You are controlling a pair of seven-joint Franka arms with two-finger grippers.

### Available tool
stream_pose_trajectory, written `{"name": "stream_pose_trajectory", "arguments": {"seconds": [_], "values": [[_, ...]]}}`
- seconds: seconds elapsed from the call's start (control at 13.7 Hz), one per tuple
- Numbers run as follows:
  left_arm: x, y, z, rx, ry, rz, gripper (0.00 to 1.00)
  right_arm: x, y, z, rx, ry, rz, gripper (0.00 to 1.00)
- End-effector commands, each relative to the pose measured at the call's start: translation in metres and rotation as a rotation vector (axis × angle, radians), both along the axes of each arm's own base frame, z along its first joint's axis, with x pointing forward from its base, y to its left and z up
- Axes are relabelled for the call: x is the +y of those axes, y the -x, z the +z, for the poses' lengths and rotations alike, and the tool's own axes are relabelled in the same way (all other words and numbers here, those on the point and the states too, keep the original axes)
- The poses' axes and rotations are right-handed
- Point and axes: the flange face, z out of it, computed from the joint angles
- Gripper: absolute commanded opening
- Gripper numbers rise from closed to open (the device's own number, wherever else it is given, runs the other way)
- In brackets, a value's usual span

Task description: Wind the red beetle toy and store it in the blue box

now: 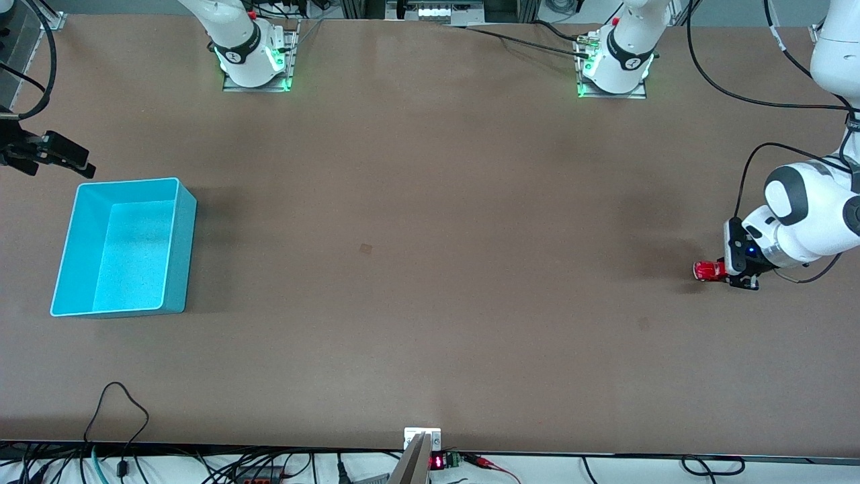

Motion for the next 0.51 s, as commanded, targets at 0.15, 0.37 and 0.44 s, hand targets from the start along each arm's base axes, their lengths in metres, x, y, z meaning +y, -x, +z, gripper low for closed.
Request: {"name": "stream_pose_trajectory", "arguments": {"seconds": [0.15,0.37,0.44], "values": [[0.019,-0.005,-0.026,0.003,0.016,-0.032,0.24,0.000,-0.001,0.003,-0.016,-0.001,-0.011,1.00],[0.024,-0.008,-0.021,-0.008,0.011,-0.031,0.24,0.000,-0.002,0.002,-0.015,-0.001,-0.010,1.00],[0.028,-0.006,-0.021,-0.007,0.010,-0.027,0.24,-0.001,-0.002,0.002,-0.015,-0.001,-0.011,1.00]]}}
